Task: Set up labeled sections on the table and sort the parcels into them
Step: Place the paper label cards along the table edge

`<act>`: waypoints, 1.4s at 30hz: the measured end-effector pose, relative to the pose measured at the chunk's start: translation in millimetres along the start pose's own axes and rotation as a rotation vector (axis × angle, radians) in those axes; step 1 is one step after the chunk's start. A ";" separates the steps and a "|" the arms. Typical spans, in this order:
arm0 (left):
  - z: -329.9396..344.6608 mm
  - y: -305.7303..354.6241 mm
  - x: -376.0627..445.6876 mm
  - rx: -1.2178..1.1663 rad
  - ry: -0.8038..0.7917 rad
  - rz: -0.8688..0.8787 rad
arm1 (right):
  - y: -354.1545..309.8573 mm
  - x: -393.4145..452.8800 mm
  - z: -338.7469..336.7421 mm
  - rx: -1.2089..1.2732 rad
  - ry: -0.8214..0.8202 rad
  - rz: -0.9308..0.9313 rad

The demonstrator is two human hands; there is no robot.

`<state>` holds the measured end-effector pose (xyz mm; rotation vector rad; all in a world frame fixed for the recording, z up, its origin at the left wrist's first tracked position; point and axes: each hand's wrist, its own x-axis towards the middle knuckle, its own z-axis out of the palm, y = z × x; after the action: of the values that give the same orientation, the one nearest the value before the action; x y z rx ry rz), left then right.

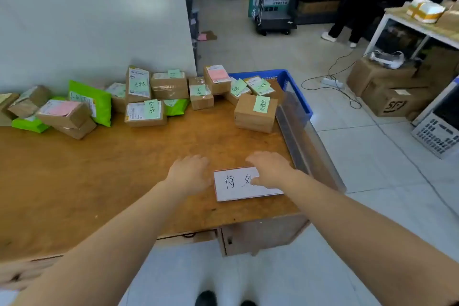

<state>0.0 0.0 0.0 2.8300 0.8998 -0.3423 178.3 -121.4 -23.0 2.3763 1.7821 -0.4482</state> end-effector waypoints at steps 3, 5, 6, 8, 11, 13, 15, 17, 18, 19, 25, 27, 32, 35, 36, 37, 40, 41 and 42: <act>10.0 -0.3 12.7 -0.089 -0.052 -0.058 | 7.8 18.4 9.5 -0.032 -0.025 -0.008; 17.2 -2.2 20.2 -0.111 -0.067 -0.081 | 12.3 29.9 16.6 -0.036 -0.077 -0.001; 22.0 -2.7 23.9 -0.123 -0.072 -0.086 | 14.8 34.9 20.0 -0.025 -0.105 0.007; 28.4 -3.4 29.5 -0.145 -0.064 -0.094 | 18.6 42.1 22.5 -0.004 -0.141 0.015; 34.5 -4.6 36.3 -0.194 -0.064 -0.100 | 24.0 50.1 21.4 -0.021 -0.162 -0.018; 32.5 -5.3 39.7 -0.236 -0.058 -0.102 | 29.2 51.6 14.7 -0.006 -0.153 -0.034; 27.4 -6.5 43.8 -0.272 -0.050 -0.105 | 35.4 51.2 6.3 0.033 -0.129 -0.036; 21.9 -7.4 45.8 -0.307 -0.025 -0.119 | 42.2 49.8 -4.4 0.083 -0.092 -0.031; 20.1 -7.6 46.3 -0.324 -0.007 -0.127 | 46.0 48.5 -11.1 0.109 -0.073 -0.021; 19.5 -7.1 46.9 -0.333 0.007 -0.126 | 50.1 47.0 -17.3 0.131 -0.054 -0.012; 29.5 15.3 59.7 -0.202 -0.091 -0.001 | 74.6 32.9 -48.6 0.266 -0.027 0.053; 38.8 21.5 63.9 -0.160 -0.139 0.028 | 83.8 28.8 -53.6 0.290 -0.002 0.095; 58.2 23.0 66.9 -0.103 -0.109 0.017 | 88.0 26.1 -50.7 0.342 0.028 0.124; 60.1 14.3 63.9 -0.084 -0.096 0.006 | 81.0 26.8 -44.7 0.340 -0.004 0.110; 59.7 8.8 61.9 -0.080 -0.103 -0.005 | 78.8 26.9 -42.7 0.341 -0.011 0.108; 59.1 1.6 59.1 -0.079 -0.112 -0.027 | 76.8 27.0 -41.0 0.345 -0.015 0.105; 55.7 -28.3 45.1 -0.061 -0.131 -0.108 | 66.8 27.8 -39.7 0.357 -0.019 0.097; 54.9 -39.7 38.5 -0.052 -0.133 -0.130 | 62.0 28.2 -39.7 0.359 -0.020 0.093; 54.1 -51.9 31.4 -0.041 -0.136 -0.152 | 56.8 29.0 -39.4 0.361 -0.018 0.088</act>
<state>-14.5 47.7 -64.2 2.6698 1.0819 -0.5213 246.0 -100.2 1.3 2.6594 1.7004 -0.8393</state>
